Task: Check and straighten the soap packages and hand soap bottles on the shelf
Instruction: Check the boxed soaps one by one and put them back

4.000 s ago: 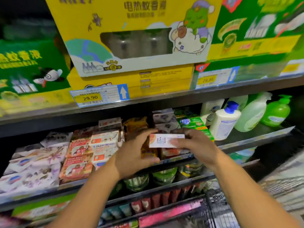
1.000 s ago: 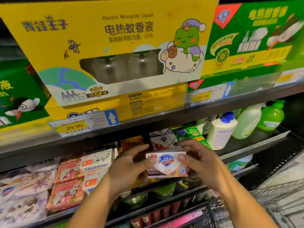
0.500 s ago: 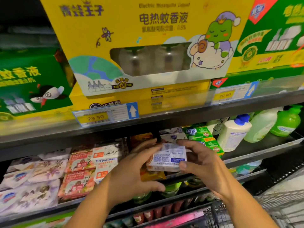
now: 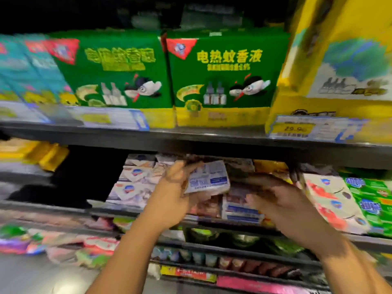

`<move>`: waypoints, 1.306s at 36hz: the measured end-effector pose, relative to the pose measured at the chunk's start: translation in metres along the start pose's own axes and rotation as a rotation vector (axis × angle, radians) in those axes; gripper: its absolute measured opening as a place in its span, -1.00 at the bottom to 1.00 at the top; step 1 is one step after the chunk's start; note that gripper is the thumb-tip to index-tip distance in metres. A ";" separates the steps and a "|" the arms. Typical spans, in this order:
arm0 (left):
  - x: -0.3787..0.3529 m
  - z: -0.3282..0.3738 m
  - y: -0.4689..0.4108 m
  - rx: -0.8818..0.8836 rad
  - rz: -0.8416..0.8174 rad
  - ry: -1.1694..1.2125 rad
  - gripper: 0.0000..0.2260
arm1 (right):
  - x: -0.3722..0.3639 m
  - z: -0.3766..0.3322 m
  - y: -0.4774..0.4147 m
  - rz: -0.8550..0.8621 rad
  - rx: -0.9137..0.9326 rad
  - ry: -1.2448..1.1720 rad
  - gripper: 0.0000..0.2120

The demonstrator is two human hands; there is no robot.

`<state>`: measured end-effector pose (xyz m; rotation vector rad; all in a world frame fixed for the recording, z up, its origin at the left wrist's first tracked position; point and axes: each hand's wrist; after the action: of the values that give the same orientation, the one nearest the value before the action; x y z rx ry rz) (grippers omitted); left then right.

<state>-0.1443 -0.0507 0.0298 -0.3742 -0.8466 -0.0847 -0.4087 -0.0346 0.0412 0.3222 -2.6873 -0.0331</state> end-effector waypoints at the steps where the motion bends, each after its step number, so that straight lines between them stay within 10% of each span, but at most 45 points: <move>1: 0.008 -0.012 0.003 0.000 0.028 -0.055 -0.45 | -0.011 -0.006 -0.005 -0.008 -0.006 0.089 -0.70; 10: 0.078 -0.125 0.014 0.162 0.185 -0.086 -0.61 | -0.115 -0.061 -0.050 -0.189 -0.056 0.694 -0.46; 17: 0.086 -0.212 -0.019 0.392 0.074 -0.119 -0.39 | -0.176 -0.069 -0.076 -0.169 -0.032 0.740 -0.27; 30: 0.056 -0.240 -0.073 0.293 0.014 -0.105 -0.43 | -0.211 -0.043 -0.104 0.004 0.060 0.777 0.02; 38: 0.053 -0.252 -0.095 0.219 -0.070 -0.190 -0.51 | -0.210 -0.050 -0.105 -0.061 0.059 0.783 -0.39; 47: 0.053 -0.263 -0.117 0.127 -0.150 -0.174 -0.64 | -0.212 -0.048 -0.095 0.001 0.018 0.744 -0.24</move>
<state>0.0536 -0.2492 -0.0553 -0.2005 -1.0464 -0.1384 -0.1806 -0.0770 -0.0104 0.2698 -1.9500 0.0939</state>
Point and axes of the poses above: each hand's wrist, its own y-axis away from the middle knuckle, its own x-axis out of the back of the hand, z = x × y, and after that the axes turned 9 degrees about -y, right-handed
